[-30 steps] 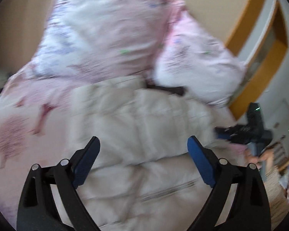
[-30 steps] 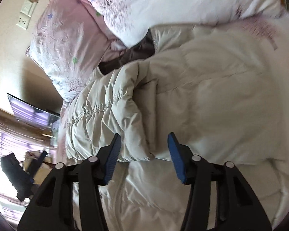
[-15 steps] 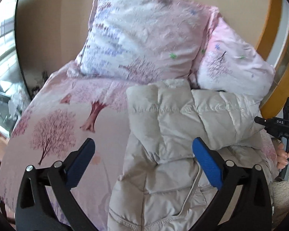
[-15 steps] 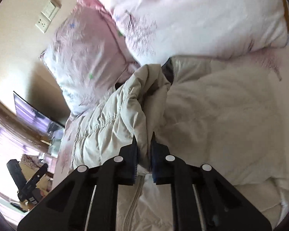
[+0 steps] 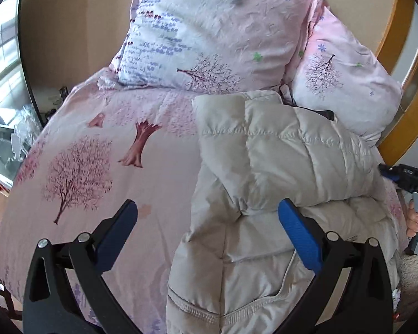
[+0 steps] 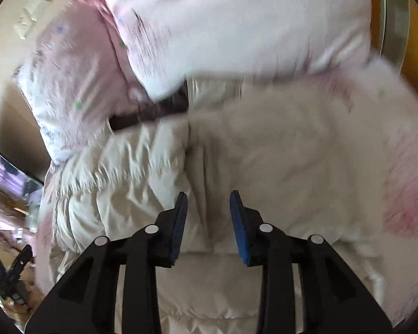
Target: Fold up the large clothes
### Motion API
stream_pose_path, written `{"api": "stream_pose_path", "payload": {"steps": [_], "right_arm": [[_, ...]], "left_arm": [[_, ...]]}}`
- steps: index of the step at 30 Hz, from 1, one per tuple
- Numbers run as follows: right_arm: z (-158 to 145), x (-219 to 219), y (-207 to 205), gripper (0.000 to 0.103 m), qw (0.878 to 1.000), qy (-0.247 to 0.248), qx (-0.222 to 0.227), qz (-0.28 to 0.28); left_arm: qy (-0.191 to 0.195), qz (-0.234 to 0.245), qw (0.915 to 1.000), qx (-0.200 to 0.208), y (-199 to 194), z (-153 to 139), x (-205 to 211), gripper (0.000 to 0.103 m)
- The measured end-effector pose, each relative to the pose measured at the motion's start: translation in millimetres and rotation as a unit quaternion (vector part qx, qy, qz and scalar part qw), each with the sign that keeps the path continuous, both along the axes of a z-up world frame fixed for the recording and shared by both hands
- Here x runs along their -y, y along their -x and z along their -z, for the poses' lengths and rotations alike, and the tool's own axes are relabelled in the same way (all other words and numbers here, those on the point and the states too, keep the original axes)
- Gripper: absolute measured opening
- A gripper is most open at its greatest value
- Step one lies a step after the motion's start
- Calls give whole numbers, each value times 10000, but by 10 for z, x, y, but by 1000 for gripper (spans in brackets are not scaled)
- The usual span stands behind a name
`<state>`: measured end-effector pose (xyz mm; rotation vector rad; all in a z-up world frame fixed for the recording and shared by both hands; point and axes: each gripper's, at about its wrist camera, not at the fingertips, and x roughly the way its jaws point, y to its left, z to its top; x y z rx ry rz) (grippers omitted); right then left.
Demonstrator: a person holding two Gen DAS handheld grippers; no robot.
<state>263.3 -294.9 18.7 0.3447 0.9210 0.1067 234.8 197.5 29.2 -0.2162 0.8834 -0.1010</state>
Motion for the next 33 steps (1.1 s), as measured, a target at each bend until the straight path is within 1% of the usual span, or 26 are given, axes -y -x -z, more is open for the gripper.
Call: {"api": "stream_pose_path", "payload": {"steps": [1,2,3,5,7,9,10,12,14,16,18,20,23,25,28,29,30,31,32,33], "right_arm": [[-40,-16,11,32,9999,48,132,-81],[-73,-62,11,28,9995,55,186,-264],[-83,-97,8,26,9990,39,177,-404],[-63,-173,-9,19,9976,7,117,-679],[-20,-315,-90,17,9966,83,35,-820],[22,-352,-145,15,9961,150,-35,-866],[46,-422,-220,15,9961,168,-75,-860],[76,-414,-291,15,9963,130,-134,-844],[132,-423,-346,15,9959,195,-233,-853],[243,-458,-405,13,9947,349,-469,-847],[420,-449,-493,11,9924,423,-795,-834],[516,-433,-557,11,9910,386,-978,-824],[608,-435,-633,10,9885,400,-1192,-839],[638,-439,-667,11,9870,421,-1279,-874],[634,-404,-690,11,9861,311,-1327,-953],[600,-360,-684,12,9867,184,-1301,-962],[550,-303,-632,15,9877,42,-1237,-957],[474,-243,-534,17,9893,-138,-1108,-943],[371,-106,-383,30,9913,-401,-876,-898],[320,-12,-285,50,9924,-487,-761,-834]], "left_arm": [[92,-11,9999,-49,-4,20,-21,101],[164,-20,9999,-49,-4,25,-37,101],[226,-61,9997,-15,3,35,-57,101],[273,-130,9994,175,35,28,-84,101],[324,-126,9986,388,77,10,-101,101],[260,-104,9986,444,96,-7,-95,101],[203,-116,9988,431,101,-6,-90,101],[194,-127,9991,364,87,1,-104,101],[268,-105,9995,147,40,44,-118,101],[368,-51,9993,-53,-5,110,-129,101],[388,-10,9992,-100,-15,166,-120,101],[332,28,9994,-101,-19,198,-98,101],[124,86,9998,146,31,177,-45,101],[26,200,9994,285,78,153,-3,101],[-120,227,9991,344,126,134,12,101],[-125,222,9992,317,148,135,-3,101],[-115,231,9993,278,171,141,-21,101],[-94,233,9994,251,205,149,-50,101],[-68,221,9994,248,247,152,-81,101],[-14,214,9994,260,294,157,-127,101]]}}
